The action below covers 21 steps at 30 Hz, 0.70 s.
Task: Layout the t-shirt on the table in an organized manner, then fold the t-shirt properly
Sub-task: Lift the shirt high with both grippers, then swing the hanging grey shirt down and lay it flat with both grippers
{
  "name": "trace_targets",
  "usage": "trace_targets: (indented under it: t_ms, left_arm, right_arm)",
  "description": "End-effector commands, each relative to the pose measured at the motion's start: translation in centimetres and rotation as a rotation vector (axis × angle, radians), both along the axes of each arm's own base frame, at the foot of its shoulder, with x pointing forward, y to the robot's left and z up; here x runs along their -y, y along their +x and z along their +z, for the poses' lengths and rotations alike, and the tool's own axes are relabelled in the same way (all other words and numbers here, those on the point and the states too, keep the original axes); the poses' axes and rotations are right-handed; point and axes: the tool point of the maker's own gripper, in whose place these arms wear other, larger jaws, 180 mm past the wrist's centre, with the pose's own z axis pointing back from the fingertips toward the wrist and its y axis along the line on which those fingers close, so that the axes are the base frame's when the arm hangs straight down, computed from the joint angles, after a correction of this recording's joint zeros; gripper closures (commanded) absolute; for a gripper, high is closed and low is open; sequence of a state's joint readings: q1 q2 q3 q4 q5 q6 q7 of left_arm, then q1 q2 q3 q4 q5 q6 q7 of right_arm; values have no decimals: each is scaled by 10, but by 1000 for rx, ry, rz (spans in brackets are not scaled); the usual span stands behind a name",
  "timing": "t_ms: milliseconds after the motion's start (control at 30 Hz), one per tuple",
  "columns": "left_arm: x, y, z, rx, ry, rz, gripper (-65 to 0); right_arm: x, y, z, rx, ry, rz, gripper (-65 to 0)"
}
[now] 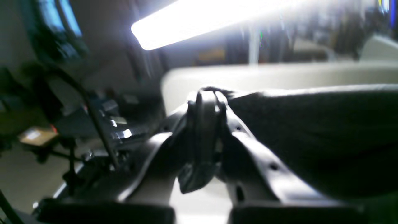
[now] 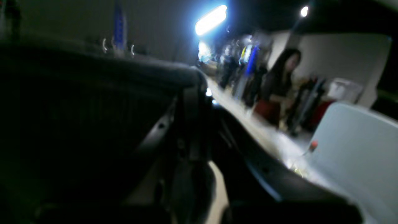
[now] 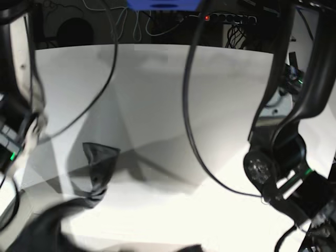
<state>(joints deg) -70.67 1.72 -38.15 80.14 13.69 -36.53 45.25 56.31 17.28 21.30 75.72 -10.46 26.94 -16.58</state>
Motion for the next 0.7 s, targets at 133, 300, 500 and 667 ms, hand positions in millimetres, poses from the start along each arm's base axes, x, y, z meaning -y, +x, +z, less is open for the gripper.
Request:
trace_targets:
  t_ms: [133, 300, 500, 667]
  left_arm:
    - [-7, -23, -38, -23, -6, 28, 0]
    - [-13, -41, -86, -94, 1, 54, 0]
    - [-15, -62, -135, -154, 12, 50, 0]
    - [-27, -71, -156, -177, -33, 66, 0]
  right_arm:
    - [-8, -43, -11, 63, -41, -20, 0]
    - [-20, -69, -38, 28, -77, -12, 0]
    - [-32, -95, -78, -31, -68, 18, 0]
    - [-32, -91, -103, -91, -51, 28, 0]
